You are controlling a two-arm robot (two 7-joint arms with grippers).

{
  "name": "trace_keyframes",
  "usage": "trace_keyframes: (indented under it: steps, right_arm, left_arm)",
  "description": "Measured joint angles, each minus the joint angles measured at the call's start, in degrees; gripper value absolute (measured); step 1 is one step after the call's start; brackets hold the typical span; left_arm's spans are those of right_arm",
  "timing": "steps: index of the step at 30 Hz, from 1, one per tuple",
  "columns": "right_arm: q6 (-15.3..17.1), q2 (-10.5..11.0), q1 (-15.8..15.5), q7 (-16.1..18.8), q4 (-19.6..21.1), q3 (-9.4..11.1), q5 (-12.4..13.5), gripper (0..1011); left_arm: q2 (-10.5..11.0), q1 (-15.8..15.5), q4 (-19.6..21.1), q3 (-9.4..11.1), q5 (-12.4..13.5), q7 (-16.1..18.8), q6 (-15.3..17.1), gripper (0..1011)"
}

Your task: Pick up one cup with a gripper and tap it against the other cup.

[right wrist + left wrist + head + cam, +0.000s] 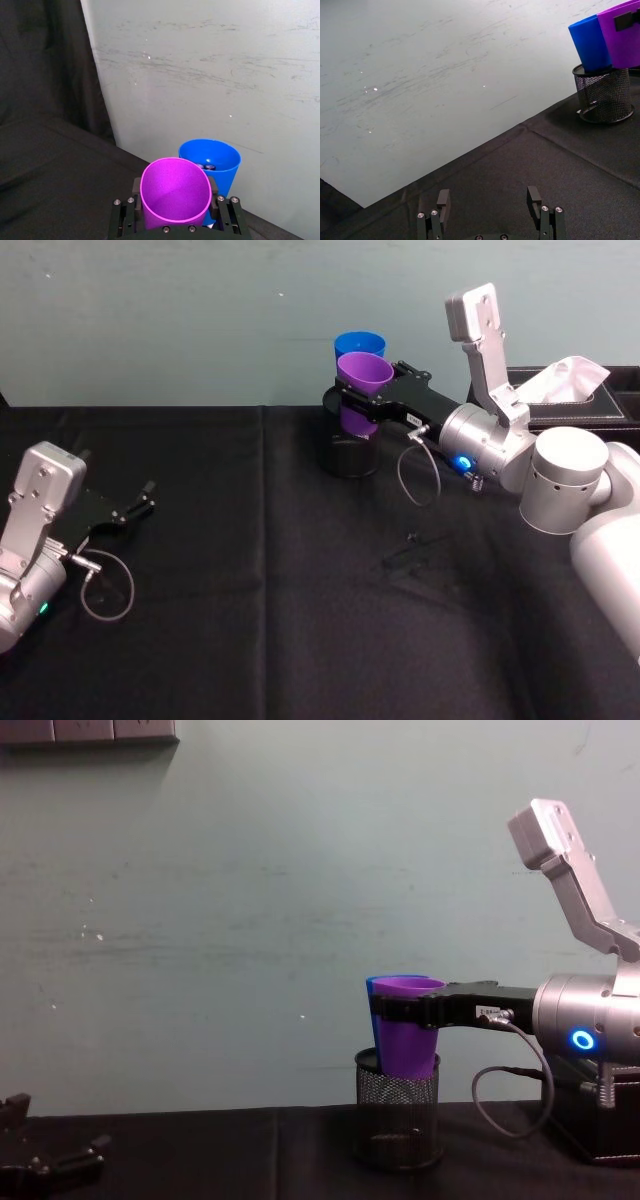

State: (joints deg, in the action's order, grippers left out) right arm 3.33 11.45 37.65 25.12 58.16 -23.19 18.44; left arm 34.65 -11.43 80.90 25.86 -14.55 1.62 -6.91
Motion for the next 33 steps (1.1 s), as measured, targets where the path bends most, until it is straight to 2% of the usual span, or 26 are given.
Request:
trace_keyframes:
  steps: [33]
  right_arm:
    - [0.0,0.0,0.0,0.0,0.0,0.0,0.0,732]
  left_arm:
    - [0.0,0.0,0.0,0.0,0.0,0.0,0.0,1000]
